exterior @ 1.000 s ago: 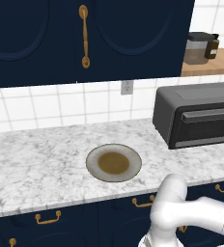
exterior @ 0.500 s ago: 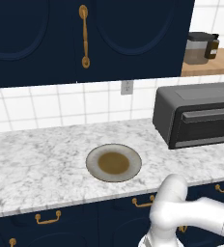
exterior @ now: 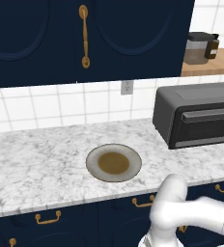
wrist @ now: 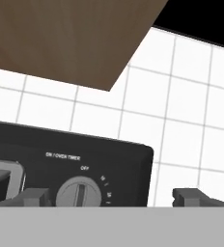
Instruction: Pick up the kebab skewer and baguette bread, and place them inside the toaster oven. Close the toaster oven door and start by setting the timer.
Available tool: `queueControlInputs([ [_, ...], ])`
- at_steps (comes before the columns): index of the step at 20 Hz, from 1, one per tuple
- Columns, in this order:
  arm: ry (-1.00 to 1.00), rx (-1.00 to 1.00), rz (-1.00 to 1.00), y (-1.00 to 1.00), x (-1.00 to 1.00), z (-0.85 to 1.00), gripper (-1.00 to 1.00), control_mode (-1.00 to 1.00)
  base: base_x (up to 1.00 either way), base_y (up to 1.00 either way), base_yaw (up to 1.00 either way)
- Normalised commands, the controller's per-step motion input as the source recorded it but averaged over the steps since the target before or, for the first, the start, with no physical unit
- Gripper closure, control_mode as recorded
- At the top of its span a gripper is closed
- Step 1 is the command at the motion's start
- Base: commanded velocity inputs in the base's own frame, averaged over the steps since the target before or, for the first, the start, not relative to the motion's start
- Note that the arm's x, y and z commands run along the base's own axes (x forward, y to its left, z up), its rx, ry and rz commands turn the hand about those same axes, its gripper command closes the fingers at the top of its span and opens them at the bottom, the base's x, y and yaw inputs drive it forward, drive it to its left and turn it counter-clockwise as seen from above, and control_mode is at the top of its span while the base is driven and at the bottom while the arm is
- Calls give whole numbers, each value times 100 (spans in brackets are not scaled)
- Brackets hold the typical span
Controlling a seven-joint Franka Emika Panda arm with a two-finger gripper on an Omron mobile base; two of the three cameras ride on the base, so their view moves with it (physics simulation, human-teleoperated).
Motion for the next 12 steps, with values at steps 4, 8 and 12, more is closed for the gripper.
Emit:
queueControlInputs([
  [4,0,0,-1,0,31,0,-100,-100,0,0,0],
  [8,0,0,-1,-6,13,0,-100,-100,0,0,0],
  [12,0,0,-1,-14,0,2,-100,-100,0,0,0],
])
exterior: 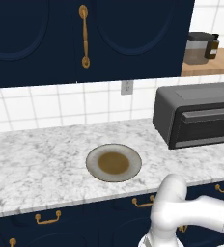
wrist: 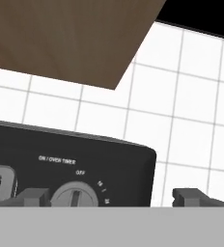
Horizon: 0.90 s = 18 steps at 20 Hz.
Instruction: Pick up the kebab skewer and baguette bread, and place them inside the toaster oven. Close the toaster oven door and start by setting the timer.
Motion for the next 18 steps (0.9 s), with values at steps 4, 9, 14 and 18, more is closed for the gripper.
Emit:
queueControlInputs([
  [4,0,0,-3,-3,0,6,-100,-100,0,0,0],
  [9,0,0,-3,-1,9,0,-100,-100,0,0,0],
  [14,0,0,-3,0,2,0,-100,-100,0,0,0],
  [18,0,-1,0,-15,0,-3,-100,-100,0,0,0],
])
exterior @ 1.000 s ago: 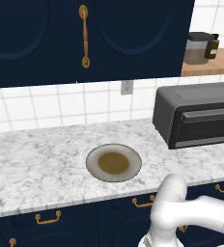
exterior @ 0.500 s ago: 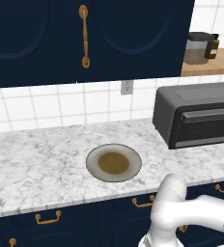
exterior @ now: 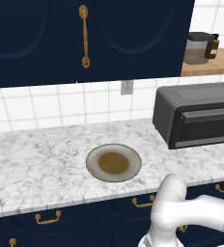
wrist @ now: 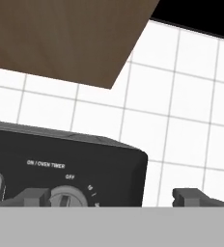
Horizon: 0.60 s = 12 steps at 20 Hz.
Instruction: Pick up the kebab skewer and baguette bread, and place them inside the toaster oven. Close the toaster oven door and start by setting the timer.
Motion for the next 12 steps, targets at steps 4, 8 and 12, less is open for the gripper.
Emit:
queueControlInputs([
  [4,0,-1,-1,-3,2,-5,-100,-100,0,0,0],
  [8,0,-3,-1,-10,0,-17,-100,-100,0,0,0],
  [12,0,-4,-2,-8,1,-12,-100,-100,0,0,0],
])
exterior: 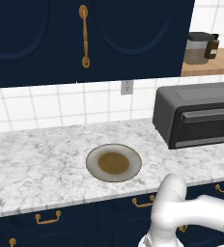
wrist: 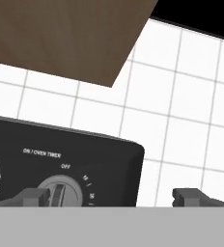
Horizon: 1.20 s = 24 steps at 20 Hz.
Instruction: Pick up the kebab skewer and baguette bread, and place them inside the toaster oven. Close the toaster oven door and start by setting the timer.
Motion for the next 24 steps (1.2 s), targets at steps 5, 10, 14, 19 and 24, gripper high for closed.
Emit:
queueControlInputs([
  [5,0,-2,-2,-12,35,0,-100,-100,0,0,0],
  [10,0,-3,-3,-10,17,0,-100,-100,0,0,0],
  [14,0,-4,-8,0,3,0,-100,-100,0,0,0],
  [19,0,-5,-13,0,4,0,-100,-100,0,0,0],
  [24,0,-3,-14,0,13,0,-100,-100,0,0,0],
])
